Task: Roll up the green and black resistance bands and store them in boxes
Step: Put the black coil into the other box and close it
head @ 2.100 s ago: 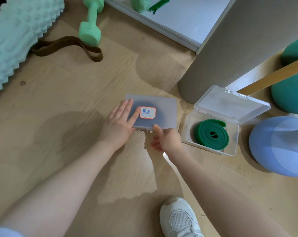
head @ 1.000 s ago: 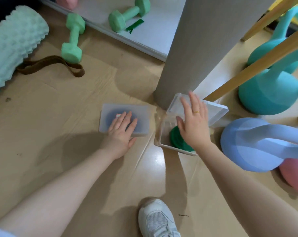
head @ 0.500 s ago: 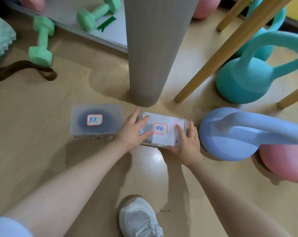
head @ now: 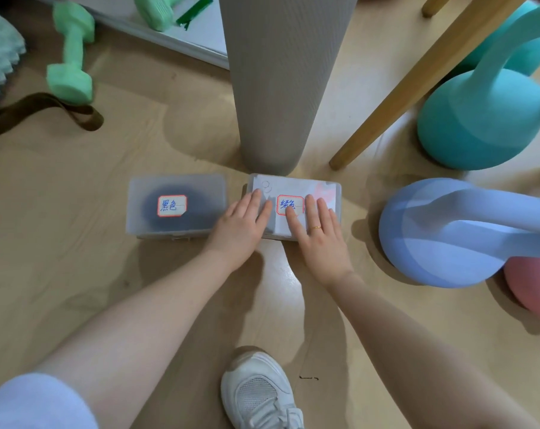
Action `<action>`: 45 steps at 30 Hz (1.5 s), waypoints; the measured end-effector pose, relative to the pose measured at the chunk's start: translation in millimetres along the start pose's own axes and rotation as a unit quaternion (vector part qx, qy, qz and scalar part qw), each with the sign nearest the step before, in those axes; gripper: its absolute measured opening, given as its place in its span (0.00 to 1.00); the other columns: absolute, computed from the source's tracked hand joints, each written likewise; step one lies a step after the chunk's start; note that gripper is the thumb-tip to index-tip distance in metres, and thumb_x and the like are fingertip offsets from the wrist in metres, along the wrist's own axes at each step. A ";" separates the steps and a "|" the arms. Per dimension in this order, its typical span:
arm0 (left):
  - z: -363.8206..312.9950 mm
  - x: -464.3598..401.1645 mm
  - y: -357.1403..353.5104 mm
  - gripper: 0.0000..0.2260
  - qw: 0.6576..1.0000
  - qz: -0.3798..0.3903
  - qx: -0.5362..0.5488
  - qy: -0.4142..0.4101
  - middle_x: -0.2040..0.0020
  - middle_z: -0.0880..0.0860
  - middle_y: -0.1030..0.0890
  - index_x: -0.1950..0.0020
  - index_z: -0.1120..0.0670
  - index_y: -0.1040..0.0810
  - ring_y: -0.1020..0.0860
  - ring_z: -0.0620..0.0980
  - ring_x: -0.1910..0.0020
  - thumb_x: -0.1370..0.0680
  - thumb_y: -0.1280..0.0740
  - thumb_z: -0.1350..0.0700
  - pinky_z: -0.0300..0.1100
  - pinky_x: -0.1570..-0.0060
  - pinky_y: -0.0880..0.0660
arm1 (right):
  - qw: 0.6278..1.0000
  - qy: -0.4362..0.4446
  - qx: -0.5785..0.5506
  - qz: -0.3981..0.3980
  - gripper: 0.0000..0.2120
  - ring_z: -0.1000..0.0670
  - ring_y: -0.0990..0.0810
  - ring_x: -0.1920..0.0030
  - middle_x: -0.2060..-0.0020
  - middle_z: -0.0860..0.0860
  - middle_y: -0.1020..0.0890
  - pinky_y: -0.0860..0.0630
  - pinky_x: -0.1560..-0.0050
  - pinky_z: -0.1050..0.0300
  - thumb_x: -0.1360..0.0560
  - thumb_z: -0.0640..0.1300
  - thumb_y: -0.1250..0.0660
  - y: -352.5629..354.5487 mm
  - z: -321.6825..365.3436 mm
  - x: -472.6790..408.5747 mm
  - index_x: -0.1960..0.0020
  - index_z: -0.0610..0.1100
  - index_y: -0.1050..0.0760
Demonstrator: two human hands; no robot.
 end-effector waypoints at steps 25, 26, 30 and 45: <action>-4.2 -4.4 -17.3 0.21 0.998 -0.031 -0.001 0.050 0.36 0.61 0.25 0.33 0.62 0.37 0.24 0.57 0.38 0.23 0.58 0.65 0.47 0.39 0.29 | 0.994 0.003 0.113 0.011 0.28 0.31 0.32 0.33 0.31 0.43 0.30 0.35 0.39 0.29 0.26 0.49 0.41 -12.8 10.2 -14.8 0.29 0.41 0.39; -1.9 -3.6 -14.8 0.20 0.998 -0.039 0.021 0.042 0.36 0.61 0.24 0.33 0.61 0.37 0.24 0.57 0.38 0.24 0.53 0.64 0.48 0.38 0.31 | 0.996 0.014 0.089 0.021 0.30 0.33 0.33 0.32 0.30 0.43 0.31 0.36 0.37 0.31 0.28 0.49 0.37 -11.6 9.5 -13.9 0.29 0.40 0.40; 16.2 4.0 0.3 0.34 0.997 -0.012 0.062 0.053 0.33 0.60 0.27 0.30 0.57 0.37 0.27 0.59 0.35 0.32 0.28 0.51 0.52 0.35 0.33 | 0.994 -0.014 -0.107 -0.005 0.27 0.41 0.45 0.27 0.27 0.43 0.38 0.44 0.30 0.43 0.25 0.52 0.43 3.4 -9.1 -9.8 0.28 0.45 0.40; 89.6 76.4 -1.5 0.33 0.294 -0.179 0.676 0.652 0.33 0.53 0.32 0.29 0.53 0.42 0.27 0.54 0.46 0.29 0.27 0.58 0.54 0.51 0.22 | 0.732 -0.412 -0.539 0.063 0.36 0.47 0.28 0.36 0.35 0.50 0.28 0.28 0.37 0.41 0.36 0.61 0.36 -6.4 -5.4 -34.6 0.30 0.57 0.43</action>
Point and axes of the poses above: each hand's wrist, its own x-axis away from the middle knuckle, its own y-axis out of the back of the hand, z = x × y, the point moved 2 cm from there along -x, towards the middle knuckle
